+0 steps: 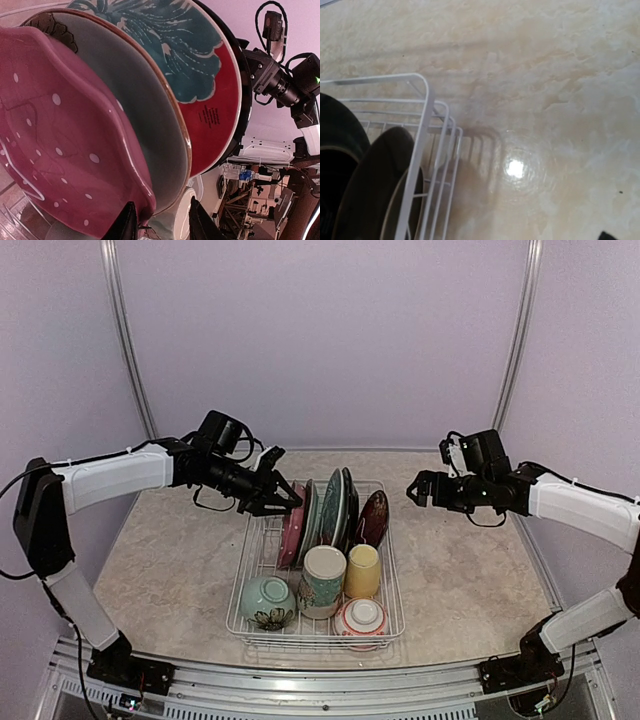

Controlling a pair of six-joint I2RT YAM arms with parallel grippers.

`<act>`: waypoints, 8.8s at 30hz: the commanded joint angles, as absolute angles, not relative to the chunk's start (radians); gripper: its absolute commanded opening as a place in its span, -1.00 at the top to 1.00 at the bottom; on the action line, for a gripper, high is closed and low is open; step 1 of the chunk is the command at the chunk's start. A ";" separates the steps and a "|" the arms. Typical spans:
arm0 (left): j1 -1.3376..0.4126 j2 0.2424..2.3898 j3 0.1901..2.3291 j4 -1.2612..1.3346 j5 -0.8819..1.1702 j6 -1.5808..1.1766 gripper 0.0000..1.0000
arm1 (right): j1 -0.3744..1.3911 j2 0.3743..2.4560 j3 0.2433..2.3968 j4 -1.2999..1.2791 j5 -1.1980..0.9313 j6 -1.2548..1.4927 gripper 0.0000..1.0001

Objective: Unload the mixed dishes from the dish rack
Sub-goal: Grab the plate from the dish rack, then place the plate at the center of the board, then grab the plate from the dish rack.

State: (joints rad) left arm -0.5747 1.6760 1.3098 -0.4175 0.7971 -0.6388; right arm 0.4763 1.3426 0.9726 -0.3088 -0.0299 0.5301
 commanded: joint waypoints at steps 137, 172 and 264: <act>-0.152 2.030 2.038 -1.145 -0.094 -0.331 1.00 | 0.483 1.323 0.852 -0.172 0.020 0.523 -1.00; -0.106 2.250 2.116 -1.125 0.171 -0.410 0.34 | 0.476 1.538 1.061 -0.375 0.087 0.644 -1.00; -0.893 2.072 2.070 -1.110 0.025 -0.690 0.91 | 0.615 1.155 0.850 -0.311 0.217 0.671 -0.99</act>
State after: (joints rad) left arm -0.8932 2.0331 2.0258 -1.0718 -0.0280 -0.7074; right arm 0.6067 1.1759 0.8673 -0.3294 0.2043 0.6895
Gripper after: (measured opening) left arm 0.075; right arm 0.997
